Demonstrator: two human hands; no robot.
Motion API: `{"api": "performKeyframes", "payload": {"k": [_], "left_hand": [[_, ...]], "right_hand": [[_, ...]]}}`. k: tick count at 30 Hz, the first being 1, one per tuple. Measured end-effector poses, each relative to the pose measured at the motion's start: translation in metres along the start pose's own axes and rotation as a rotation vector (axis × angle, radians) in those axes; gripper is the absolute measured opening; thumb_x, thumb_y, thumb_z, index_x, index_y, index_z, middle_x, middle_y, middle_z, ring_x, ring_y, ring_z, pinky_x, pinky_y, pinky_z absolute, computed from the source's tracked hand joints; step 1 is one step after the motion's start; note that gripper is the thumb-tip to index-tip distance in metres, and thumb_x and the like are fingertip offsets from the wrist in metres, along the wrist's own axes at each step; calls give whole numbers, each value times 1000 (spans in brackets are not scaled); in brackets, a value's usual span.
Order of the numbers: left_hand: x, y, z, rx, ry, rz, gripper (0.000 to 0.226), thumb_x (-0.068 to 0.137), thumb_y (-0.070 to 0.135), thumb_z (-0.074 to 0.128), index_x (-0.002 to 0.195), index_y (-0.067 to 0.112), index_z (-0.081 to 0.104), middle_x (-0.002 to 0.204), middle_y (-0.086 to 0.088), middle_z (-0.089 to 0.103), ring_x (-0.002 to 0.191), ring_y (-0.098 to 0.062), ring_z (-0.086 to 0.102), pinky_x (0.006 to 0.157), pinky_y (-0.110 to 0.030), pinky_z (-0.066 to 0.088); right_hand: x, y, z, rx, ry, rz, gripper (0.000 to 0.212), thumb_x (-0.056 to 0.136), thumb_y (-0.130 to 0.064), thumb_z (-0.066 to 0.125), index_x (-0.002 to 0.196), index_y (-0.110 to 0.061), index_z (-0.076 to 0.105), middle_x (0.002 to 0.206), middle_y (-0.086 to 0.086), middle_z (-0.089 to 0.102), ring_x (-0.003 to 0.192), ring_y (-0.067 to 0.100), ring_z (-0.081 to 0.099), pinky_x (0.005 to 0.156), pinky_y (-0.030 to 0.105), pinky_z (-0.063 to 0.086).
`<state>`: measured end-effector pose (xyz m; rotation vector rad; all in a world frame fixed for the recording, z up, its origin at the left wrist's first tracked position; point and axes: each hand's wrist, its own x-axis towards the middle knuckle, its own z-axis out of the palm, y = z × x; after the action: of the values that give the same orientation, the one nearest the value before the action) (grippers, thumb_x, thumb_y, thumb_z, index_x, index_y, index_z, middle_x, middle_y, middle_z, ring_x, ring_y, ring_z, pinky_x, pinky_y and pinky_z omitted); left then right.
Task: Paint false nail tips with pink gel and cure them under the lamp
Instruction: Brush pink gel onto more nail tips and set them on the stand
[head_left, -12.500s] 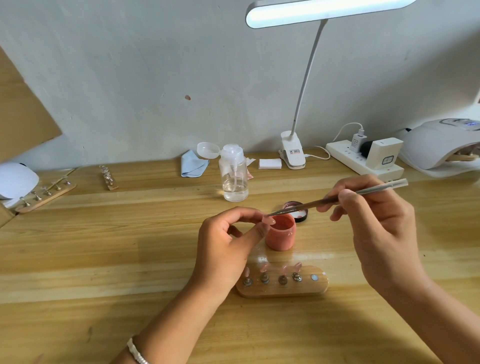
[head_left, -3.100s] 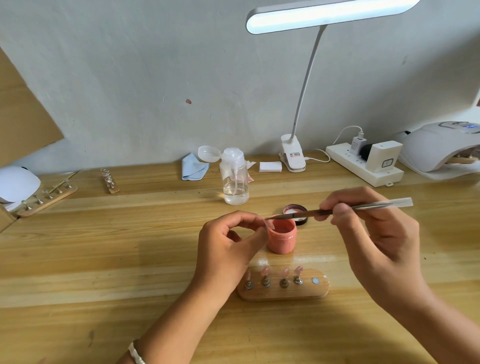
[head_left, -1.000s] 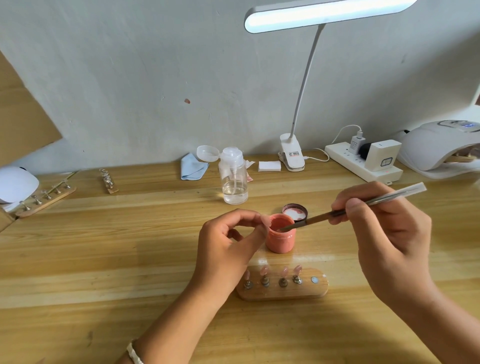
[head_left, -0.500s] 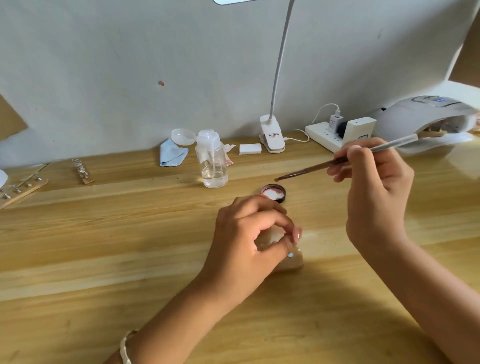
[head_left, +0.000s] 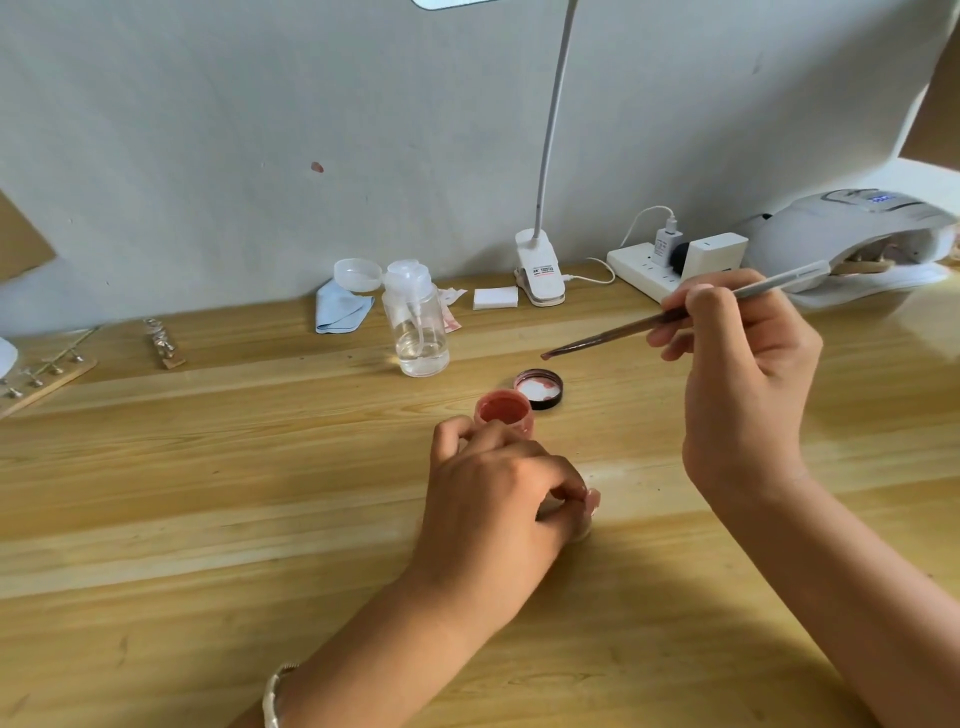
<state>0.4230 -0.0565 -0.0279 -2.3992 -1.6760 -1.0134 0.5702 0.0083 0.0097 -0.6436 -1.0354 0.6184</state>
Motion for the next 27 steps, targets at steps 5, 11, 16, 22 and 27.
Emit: {"api": "performKeyframes", "payload": {"k": [5,11,16,22,27], "left_hand": [[-1,-2,-3,34,-17,-26,18,74,45,80,67,31,72,76,19,69,89,-7,58,82,-28,24],[-2,-5,-6,67,-12,-59,19,73,50,72,68,32,72,82,20,66,92,-10,57,81,-31,26],[-1,-8,-10,102,-57,-73,27,70,60,68,75,35,76,93,20,65,97,-14,55,81,-30,25],[0,-22,-23,147,-148,-85,51,61,76,50,84,38,76,101,21,60,103,-13,49,81,-29,23],[1,-29,-19,101,-168,-126,50,58,73,45,80,40,75,98,22,56,103,-8,44,82,-27,22]], "right_hand": [[0,1,-1,-2,-9,6,13,84,-12,53,75,-14,61,60,-12,62,55,10,51,54,21,39],[-1,2,0,-16,-9,12,11,80,-19,55,74,-14,62,60,-12,63,56,8,54,54,20,41],[0,3,-1,-28,-12,10,12,80,-20,55,74,-15,63,61,-13,63,57,8,57,58,19,43],[0,4,-1,-39,6,14,12,79,-23,55,73,-14,63,60,-12,63,56,8,55,56,20,42],[-1,4,-1,-44,-3,18,12,79,-22,56,73,-15,63,61,-12,64,56,8,56,57,19,43]]}}
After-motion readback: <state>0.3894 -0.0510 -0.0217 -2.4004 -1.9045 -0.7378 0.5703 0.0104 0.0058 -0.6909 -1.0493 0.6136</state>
